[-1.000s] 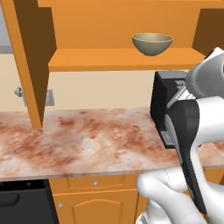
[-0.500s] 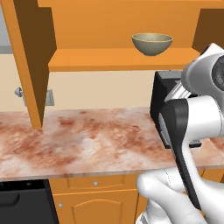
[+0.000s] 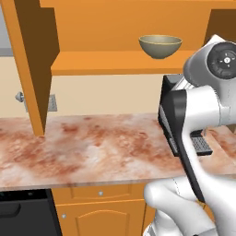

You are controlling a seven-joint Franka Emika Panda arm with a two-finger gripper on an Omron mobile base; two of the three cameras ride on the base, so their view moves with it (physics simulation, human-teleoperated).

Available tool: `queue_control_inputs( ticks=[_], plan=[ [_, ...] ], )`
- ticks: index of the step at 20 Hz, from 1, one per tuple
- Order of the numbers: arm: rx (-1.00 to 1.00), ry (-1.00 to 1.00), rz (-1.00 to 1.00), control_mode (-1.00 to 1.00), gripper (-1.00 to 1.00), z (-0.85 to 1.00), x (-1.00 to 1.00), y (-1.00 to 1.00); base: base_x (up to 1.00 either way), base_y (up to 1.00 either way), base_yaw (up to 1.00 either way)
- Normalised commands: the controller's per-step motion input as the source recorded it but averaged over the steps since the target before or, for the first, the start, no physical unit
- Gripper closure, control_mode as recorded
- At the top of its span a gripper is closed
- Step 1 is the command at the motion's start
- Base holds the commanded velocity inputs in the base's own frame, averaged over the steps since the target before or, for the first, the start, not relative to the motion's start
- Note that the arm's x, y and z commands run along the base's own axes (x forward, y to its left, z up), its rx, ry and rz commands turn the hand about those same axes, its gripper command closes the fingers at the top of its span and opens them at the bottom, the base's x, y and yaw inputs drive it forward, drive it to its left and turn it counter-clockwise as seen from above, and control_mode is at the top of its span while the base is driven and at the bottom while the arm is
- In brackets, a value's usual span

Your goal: Move the bowls from the cabinet to the plates on the dining table.

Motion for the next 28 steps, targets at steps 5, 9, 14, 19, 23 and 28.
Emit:
queue_control_inputs(
  ticks=[5,9,14,19,23,28],
  plan=[
    [-0.02,0.02,-0.03,-1.0,-1.0,0.0,0.43,0.0,0.0,0.0,0.0],
    [-0.01,0.03,-0.03,-1.0,-1.0,0.0,0.4,-0.02,0.0,0.0,0.0],
    [-0.02,0.01,-0.03,-1.0,-1.0,0.0,0.39,-0.02,0.0,0.0,0.0],
    [-0.04,0.0,-0.02,-1.0,-1.0,0.0,0.38,-0.05,0.0,0.0,0.0],
    [-0.06,0.0,-0.02,-1.0,-1.0,0.0,0.34,-0.03,0.0,0.0,0.0],
    [-0.06,0.0,-0.02,-1.0,-1.0,0.0,0.29,-0.02,0.0,0.0,0.0]
  ],
)
